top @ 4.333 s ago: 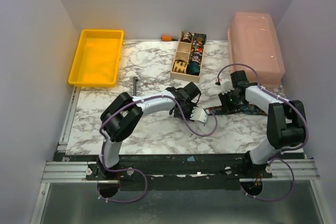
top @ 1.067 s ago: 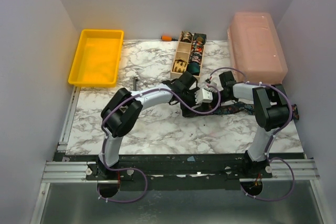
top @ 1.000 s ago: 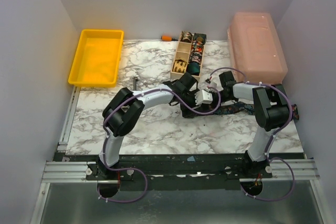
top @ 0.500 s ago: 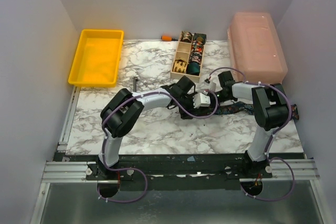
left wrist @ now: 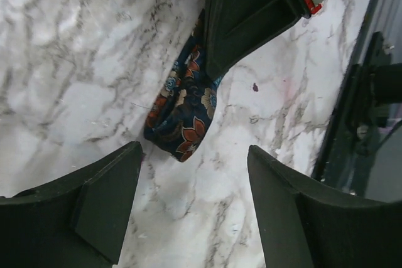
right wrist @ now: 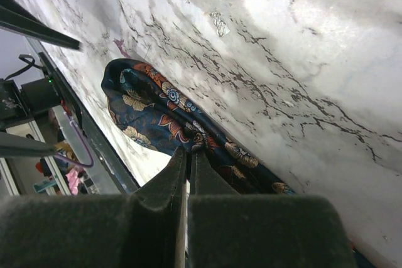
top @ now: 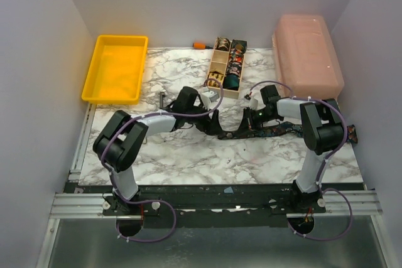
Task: Roll the ties
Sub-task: Roll the tie at the center of the board.
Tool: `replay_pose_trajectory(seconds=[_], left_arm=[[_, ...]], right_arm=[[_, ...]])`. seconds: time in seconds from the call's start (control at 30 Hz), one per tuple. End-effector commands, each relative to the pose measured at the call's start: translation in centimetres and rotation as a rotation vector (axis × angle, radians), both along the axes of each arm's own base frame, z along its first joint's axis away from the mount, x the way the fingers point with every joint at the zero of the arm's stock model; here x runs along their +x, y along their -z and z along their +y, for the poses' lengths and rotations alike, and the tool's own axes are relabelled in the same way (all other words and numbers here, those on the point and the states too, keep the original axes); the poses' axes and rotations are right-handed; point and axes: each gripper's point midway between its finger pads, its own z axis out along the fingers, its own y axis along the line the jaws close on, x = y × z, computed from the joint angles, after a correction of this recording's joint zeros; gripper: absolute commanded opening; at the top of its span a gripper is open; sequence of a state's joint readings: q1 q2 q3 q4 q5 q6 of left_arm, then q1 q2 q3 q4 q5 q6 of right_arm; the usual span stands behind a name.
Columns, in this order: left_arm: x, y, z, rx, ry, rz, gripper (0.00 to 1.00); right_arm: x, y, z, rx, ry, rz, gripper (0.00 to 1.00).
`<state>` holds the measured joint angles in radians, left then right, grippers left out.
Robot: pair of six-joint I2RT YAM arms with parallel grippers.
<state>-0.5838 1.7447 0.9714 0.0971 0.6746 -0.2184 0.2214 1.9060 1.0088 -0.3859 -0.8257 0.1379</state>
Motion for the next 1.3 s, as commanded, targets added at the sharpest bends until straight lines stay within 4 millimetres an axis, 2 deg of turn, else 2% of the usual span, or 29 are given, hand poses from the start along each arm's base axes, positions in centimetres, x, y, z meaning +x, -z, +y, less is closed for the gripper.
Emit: replay_pose_trajectory(seconds=[0.0,0.23,0.33,0.4,0.53,0.63,0.73,0.87,1.0,1.07,1.27], left_arm=[[-2.4,0.5,-2.0,-0.150,-0.020,0.279,0.70],[-2.0,3.1,-1.9,-0.108,-0.107,0.391,0.66],[-2.0,3.5,-1.9,-0.108,-0.115,0.419,0.57],[-1.9,2.9,-2.0,-0.130,-0.111,0.416,0.44],[-1.7,0.6,-2.2,-0.183,-0.091,0.369,0.29],[-1.7,-0.8,-2.6,-0.222,-0.087,0.363,0.22],[-1.7,-1.5,-3.4,-0.238,-0.069,0.364,0.18],[-1.6,-1.7,-4.9,-0.258,-0.028,0.373,0.18],[-1.4,-1.0,-6.1,-0.254,-0.011,0.376,0.29],[-1.3,-0.1,-6.2,-0.241,-0.019,0.400,0.38],[-0.8,3.1,-5.0,-0.179,-0.071,0.456,0.39]], right_arm=[[0.0,3.9,-1.8,-0.166,0.003,-0.004,0.01],[-0.2,4.2,-1.4,-0.184,-0.009,-0.016,0.00],[-0.3,4.5,-1.2,-0.192,-0.012,-0.016,0.00],[-0.2,4.6,-1.0,-0.198,-0.009,-0.019,0.00],[-0.2,4.7,-0.8,-0.208,-0.007,-0.022,0.00],[-0.1,4.7,-0.5,-0.209,-0.008,-0.025,0.00],[-0.2,4.8,-0.4,-0.210,-0.009,-0.022,0.00],[-0.3,4.9,-0.1,-0.206,-0.011,-0.018,0.00],[-0.2,4.9,0.1,-0.203,-0.012,-0.015,0.00],[-0.2,4.9,0.2,-0.199,-0.014,-0.012,0.00],[-0.5,4.7,0.1,-0.200,-0.015,-0.008,0.00]])
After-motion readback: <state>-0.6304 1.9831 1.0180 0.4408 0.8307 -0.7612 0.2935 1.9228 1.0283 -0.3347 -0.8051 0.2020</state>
